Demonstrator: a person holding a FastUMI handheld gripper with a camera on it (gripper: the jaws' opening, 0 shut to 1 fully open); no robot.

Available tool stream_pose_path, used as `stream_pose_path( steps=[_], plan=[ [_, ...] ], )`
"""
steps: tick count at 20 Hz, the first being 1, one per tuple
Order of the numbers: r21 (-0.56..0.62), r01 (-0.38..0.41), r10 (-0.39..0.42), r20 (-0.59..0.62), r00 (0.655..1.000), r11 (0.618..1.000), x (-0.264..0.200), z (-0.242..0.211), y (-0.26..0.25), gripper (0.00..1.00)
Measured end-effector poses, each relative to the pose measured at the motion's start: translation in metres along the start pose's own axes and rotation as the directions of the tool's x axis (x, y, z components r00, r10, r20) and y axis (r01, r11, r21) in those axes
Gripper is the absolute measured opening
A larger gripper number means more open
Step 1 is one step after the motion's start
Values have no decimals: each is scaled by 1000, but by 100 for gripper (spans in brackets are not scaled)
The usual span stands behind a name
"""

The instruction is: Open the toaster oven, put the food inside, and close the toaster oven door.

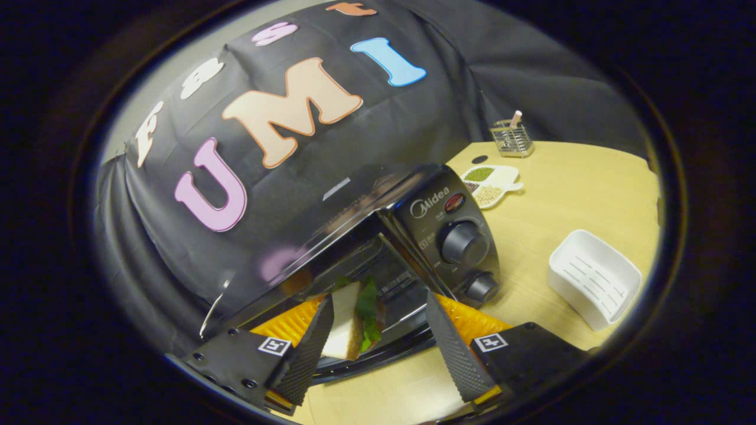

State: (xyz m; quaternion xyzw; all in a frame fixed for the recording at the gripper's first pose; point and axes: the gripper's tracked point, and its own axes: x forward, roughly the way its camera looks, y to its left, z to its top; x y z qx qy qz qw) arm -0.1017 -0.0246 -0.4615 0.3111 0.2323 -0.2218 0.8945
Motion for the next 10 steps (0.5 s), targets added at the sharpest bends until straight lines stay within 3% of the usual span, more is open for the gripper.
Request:
stream_pose_path(
  steps=[5, 10],
  plan=[
    [-91, -49, 41, -86, 995, 995, -31, -23, -1, 96],
    [-221, -160, 117, -195, 974, 962, -72, -62, 9, 96]
  ],
)
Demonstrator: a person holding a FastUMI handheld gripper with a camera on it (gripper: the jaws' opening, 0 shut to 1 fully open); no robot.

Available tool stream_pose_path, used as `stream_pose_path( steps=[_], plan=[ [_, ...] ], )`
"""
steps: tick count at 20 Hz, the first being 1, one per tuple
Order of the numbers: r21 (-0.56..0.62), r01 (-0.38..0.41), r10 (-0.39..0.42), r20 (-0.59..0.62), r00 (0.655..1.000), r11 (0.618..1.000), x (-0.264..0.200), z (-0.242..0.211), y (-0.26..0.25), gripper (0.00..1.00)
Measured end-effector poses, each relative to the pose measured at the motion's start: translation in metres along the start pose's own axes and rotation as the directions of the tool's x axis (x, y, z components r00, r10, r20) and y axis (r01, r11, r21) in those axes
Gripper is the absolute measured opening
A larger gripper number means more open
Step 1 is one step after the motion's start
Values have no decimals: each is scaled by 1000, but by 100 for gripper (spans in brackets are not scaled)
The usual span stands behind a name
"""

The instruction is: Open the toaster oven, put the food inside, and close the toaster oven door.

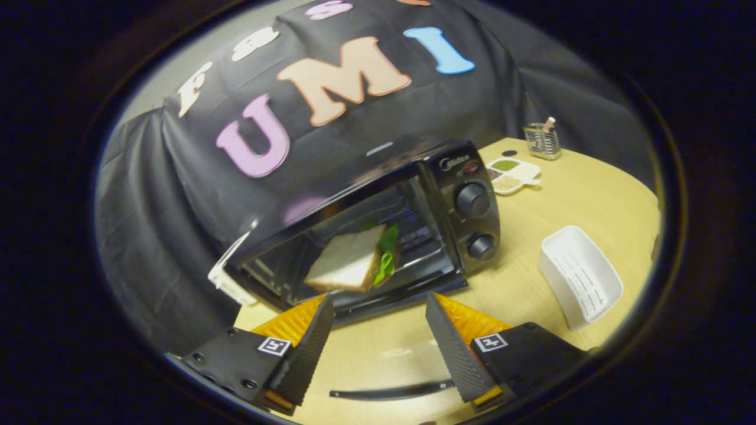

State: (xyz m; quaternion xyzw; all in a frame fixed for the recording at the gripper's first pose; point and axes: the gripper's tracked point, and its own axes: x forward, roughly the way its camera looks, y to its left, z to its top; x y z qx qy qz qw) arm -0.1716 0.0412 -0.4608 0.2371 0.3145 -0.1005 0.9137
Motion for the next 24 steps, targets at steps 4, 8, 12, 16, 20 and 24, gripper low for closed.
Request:
stream_pose_path(
  steps=[4, 8, 12, 16, 20, 24],
  plan=[
    [-138, -22, 8, -102, 995, 990, -25, -30, -4, 96],
    [-209, -33, -10, -201, 979, 977, -45, -59, -18, 97],
    [-274, -43, -41, -294, 955, 961, -58, -88, -31, 97],
    [-354, -58, -89, -386, 918, 933, -56, -117, -44, 97],
    [-399, -61, -123, -420, 899, 915, -49, -131, -52, 97],
    [-420, -47, -130, -382, 915, 906, -40, -119, -53, 97]
  ],
)
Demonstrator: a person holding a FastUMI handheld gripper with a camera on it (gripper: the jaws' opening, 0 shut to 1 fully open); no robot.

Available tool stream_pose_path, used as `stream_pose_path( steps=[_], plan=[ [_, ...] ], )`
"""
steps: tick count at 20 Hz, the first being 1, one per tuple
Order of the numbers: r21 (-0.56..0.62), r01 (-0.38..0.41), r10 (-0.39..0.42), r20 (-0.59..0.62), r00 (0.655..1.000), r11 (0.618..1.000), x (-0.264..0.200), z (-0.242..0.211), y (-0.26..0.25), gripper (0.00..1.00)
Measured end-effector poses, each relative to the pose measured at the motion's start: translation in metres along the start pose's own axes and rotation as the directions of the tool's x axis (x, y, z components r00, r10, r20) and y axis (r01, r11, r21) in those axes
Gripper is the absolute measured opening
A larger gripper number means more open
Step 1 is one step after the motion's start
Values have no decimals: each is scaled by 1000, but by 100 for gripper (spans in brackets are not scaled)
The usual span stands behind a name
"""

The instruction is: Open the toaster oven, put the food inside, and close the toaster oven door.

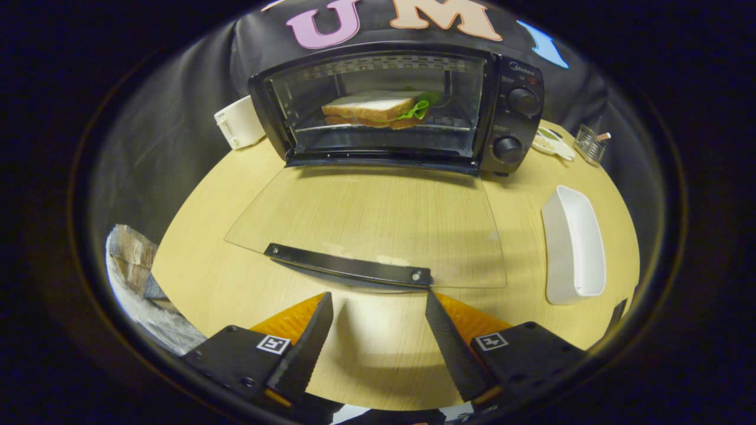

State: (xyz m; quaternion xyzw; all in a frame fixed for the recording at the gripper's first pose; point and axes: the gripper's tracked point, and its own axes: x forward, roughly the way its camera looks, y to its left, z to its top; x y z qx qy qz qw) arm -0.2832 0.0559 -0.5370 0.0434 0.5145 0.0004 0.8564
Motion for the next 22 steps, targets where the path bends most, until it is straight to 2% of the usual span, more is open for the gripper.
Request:
stream_pose_path(
  steps=[5, 9, 14, 18, 22],
  plan=[
    [-44, 2, 2, 80, 997, 999, -13, 18, 1, 98],
    [-102, 2, 20, 210, 978, 995, -35, 53, 4, 99],
    [-99, 1, 36, 375, 926, 995, -59, 119, 6, 100],
    [-132, 89, -11, 501, 865, 987, -65, 183, -9, 100],
    [-125, 107, -14, 585, 811, 986, -79, 236, -15, 100]
  ],
)
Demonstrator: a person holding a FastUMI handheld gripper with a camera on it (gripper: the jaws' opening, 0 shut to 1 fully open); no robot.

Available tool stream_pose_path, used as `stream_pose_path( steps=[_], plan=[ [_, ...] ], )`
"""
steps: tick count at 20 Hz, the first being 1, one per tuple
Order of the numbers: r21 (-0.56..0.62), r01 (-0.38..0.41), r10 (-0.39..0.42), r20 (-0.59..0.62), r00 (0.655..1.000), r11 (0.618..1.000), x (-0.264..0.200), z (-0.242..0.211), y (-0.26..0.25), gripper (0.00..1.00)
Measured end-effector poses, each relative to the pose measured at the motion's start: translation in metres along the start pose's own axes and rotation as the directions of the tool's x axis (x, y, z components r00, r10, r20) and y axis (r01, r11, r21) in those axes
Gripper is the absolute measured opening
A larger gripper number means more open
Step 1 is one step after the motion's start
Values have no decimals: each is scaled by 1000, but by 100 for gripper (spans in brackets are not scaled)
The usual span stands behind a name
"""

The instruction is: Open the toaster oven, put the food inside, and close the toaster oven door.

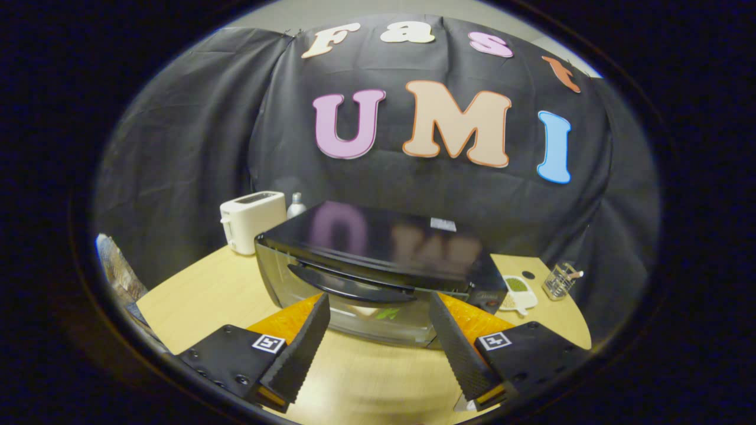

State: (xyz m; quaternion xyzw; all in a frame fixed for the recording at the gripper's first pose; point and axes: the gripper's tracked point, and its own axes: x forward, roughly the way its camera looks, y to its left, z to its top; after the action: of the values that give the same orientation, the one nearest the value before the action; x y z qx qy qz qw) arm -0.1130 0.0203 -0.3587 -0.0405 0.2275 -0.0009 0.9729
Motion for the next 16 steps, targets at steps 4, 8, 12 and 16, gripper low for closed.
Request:
stream_pose_path(
  steps=[4, 8, 12, 16],
  plan=[
    [1, 10, -10, 71, 997, 1000, -5, 38, -6, 100],
    [63, 29, -40, 189, 981, 998, -28, 107, -18, 100],
    [98, 61, -89, 312, 946, 993, -56, 197, -44, 100],
    [115, 73, -115, 417, 901, 991, -88, 277, -74, 100]
  ],
)
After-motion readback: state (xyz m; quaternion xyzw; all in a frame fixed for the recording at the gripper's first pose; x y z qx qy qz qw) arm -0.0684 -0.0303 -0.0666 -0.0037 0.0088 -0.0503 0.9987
